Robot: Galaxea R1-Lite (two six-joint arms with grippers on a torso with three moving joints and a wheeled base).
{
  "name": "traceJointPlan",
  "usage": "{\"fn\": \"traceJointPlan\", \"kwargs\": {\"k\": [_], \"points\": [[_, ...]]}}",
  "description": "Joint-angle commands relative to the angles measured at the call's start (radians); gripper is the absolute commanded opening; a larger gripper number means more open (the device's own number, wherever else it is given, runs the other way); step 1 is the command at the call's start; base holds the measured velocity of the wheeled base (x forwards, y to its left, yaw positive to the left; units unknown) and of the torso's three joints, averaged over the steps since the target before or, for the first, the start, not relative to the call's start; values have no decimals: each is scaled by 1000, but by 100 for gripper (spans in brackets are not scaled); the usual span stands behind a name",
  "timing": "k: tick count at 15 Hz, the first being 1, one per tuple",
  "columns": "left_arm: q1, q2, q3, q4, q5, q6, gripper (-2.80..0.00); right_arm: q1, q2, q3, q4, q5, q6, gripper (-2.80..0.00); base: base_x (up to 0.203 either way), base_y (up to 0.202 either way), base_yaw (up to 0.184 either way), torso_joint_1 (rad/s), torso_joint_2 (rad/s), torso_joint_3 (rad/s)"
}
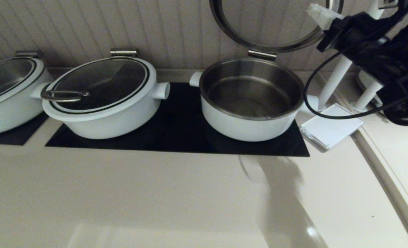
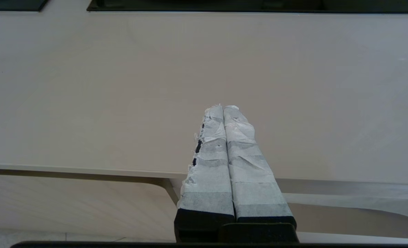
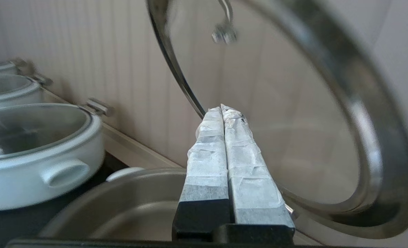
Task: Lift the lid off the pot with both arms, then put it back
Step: Close the pot lid
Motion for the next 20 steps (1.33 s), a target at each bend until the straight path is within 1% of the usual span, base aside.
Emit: {"fn": "traceJointPlan", "kwargs": {"k": [1, 4, 6, 9, 12, 14, 17, 20], "points": [[0, -1, 0, 0, 1, 0, -280, 0, -65, 5, 6, 6, 15, -280, 0, 0, 0, 0, 0, 0], [0, -1, 0, 0, -1, 0, -280, -5, -110, -65, 47, 4, 90, -280, 0, 0, 0, 0, 0, 0], [0, -1, 0, 0, 1, 0, -280, -29, -102, -158, 83, 1, 110, -280, 0, 0, 0, 0, 0, 0], [0, -1, 0, -1, 1, 0, -280, -87, -14, -337, 129, -1, 116, -280, 0, 0, 0, 0, 0, 0], [0, -1, 0, 0, 1, 0, -280, -128, 108, -513, 167, -2, 115, -280, 0, 0, 0, 0, 0, 0], [0, -1, 0, 0, -1, 0, -280, -152, 180, -587, 184, -3, 112, -280, 0, 0, 0, 0, 0, 0], [0, 0, 0, -2, 1, 0, -280, -192, 245, -593, 179, -3, 108, -280, 0, 0, 0, 0, 0, 0], [0, -1, 0, -1, 1, 0, -280, -208, 266, -593, 166, -3, 108, -280, 0, 0, 0, 0, 0, 0]]}}
